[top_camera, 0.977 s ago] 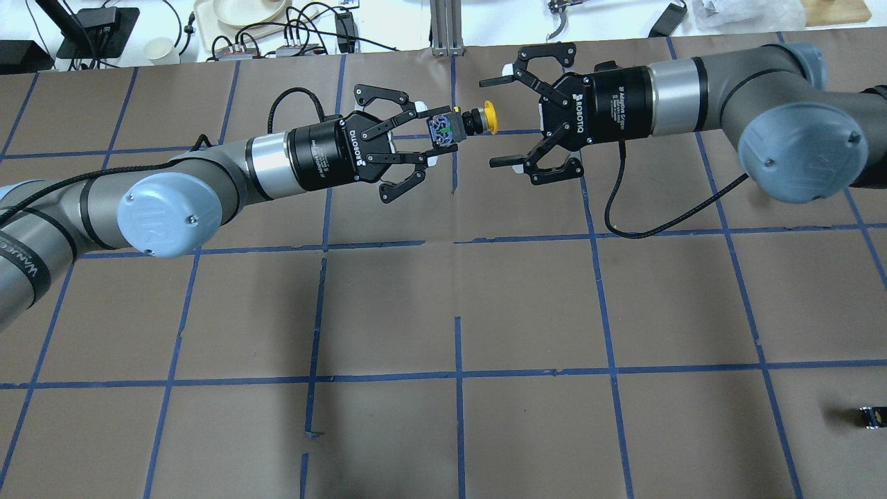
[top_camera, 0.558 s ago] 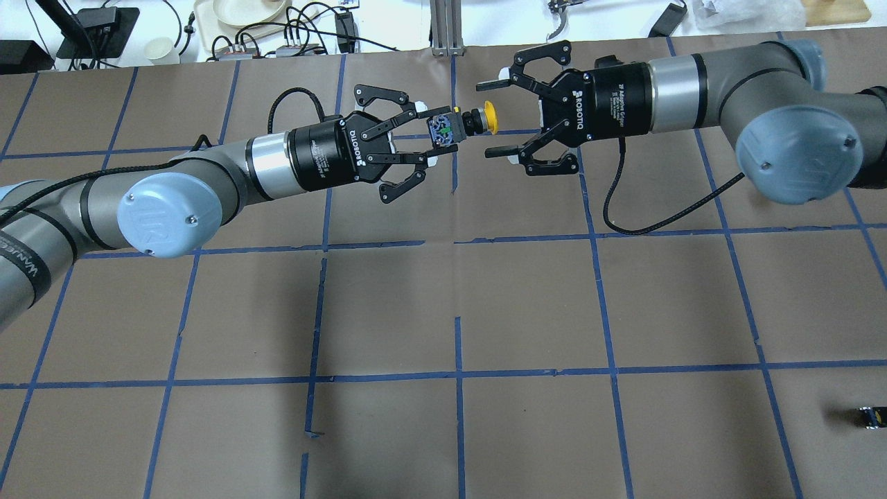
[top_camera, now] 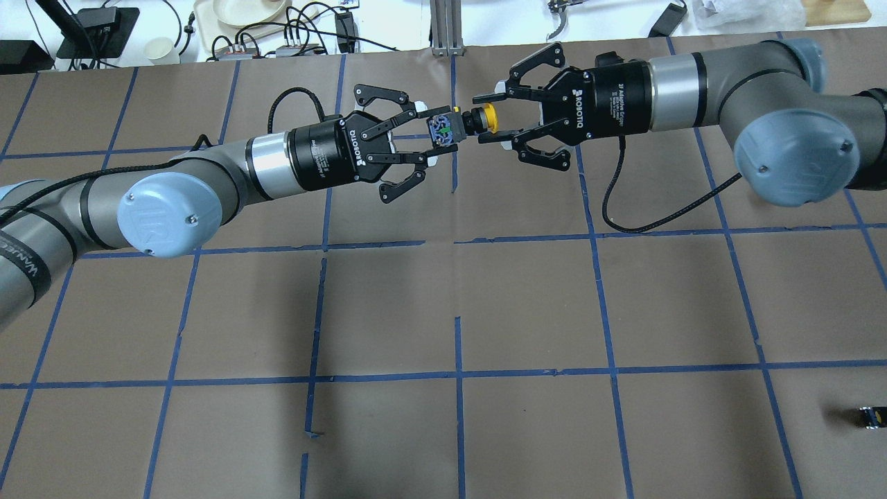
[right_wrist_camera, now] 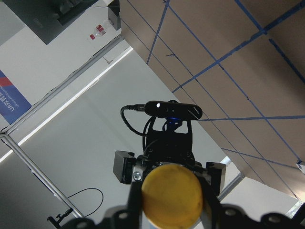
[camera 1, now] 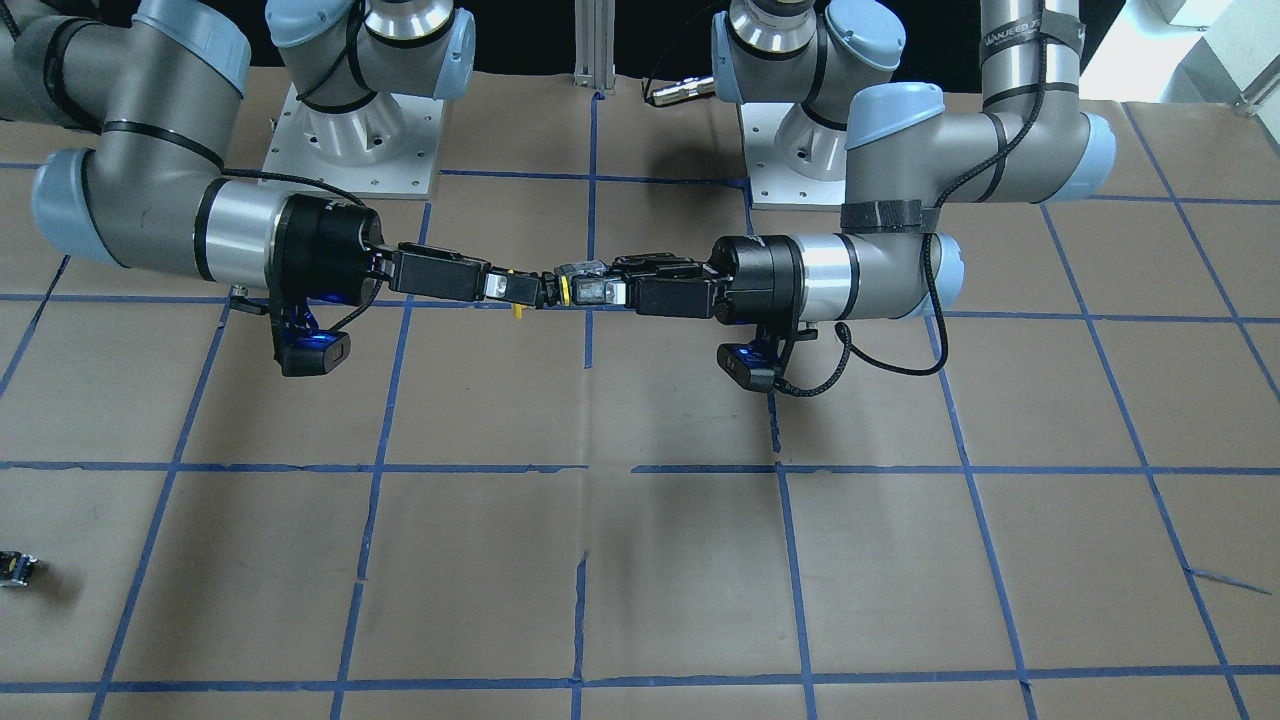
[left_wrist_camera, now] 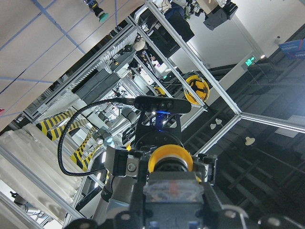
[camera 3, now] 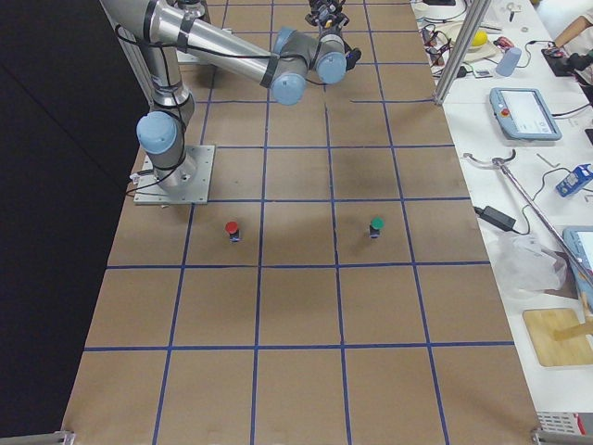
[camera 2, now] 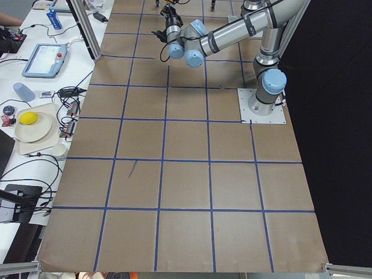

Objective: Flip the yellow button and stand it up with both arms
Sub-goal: 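Grasp the yellow button cap with the right gripper from the left gripper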

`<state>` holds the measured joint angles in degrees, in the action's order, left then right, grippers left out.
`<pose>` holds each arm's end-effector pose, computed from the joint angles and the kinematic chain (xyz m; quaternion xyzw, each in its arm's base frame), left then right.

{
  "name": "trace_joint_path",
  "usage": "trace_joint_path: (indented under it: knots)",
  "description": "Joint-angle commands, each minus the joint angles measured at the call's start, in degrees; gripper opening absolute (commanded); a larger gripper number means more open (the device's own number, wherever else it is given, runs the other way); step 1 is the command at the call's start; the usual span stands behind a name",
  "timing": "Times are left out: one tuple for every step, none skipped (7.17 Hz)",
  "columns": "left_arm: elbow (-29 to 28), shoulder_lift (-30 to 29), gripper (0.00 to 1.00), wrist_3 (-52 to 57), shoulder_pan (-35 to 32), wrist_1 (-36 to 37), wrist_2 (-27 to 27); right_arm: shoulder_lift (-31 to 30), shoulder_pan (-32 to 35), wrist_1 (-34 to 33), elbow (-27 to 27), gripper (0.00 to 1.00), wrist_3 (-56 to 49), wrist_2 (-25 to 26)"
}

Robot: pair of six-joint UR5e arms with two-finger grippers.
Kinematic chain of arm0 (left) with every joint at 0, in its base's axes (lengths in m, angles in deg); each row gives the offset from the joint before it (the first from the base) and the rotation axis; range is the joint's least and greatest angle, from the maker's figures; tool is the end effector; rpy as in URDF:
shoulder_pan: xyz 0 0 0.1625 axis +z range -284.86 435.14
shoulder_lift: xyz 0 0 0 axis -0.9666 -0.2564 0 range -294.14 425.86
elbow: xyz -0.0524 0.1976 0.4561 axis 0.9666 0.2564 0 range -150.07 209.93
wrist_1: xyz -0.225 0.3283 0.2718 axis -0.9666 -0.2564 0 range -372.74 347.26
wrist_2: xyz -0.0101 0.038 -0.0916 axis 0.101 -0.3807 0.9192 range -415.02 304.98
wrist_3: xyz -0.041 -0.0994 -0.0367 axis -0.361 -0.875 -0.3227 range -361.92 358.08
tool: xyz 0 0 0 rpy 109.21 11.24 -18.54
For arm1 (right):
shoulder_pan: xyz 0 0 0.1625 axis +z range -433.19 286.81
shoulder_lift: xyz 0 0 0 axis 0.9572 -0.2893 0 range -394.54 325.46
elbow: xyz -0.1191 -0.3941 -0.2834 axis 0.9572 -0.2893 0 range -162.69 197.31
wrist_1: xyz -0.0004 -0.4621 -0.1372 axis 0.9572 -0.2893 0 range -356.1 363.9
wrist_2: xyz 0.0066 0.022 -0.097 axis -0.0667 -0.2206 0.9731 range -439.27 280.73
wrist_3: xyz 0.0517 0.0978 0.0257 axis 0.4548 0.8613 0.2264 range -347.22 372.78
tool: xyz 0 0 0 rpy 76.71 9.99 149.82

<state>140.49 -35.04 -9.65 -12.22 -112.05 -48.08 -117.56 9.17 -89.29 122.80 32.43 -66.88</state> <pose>-0.2194 -0.5847 0.3568 0.3159 -0.5954 -0.2619 0.6907 0.1655 -0.6023 0.4257 0.2832 0.7219 0.1943 0.6008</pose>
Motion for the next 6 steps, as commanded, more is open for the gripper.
trace_joint_path:
  knots:
    - [0.0,0.1,0.22,0.0,0.0,0.0,0.0,0.0,0.0,-0.1,-0.1,0.39,-0.1,0.0]
    - [0.0,0.1,0.74,-0.2,0.0,0.0,0.0,0.0,0.0,-0.1,-0.3,0.37,-0.1,0.0]
    - [-0.1,0.3,0.94,-0.2,0.0,0.1,0.0,-0.1,0.0,-0.1,-0.3,0.36,-0.1,0.1]
    - [-0.1,0.4,0.95,-0.2,0.0,0.1,-0.1,-0.1,0.0,-0.1,-0.3,0.36,0.2,0.1]
    - [-0.5,1.2,0.97,-0.4,0.2,0.1,-0.5,-0.1,0.0,-0.1,-0.4,0.36,0.3,0.0]
    - [-0.9,2.1,0.96,-0.7,0.4,2.0,-2.5,-0.3,-0.1,-0.1,-0.5,0.36,0.4,0.4]
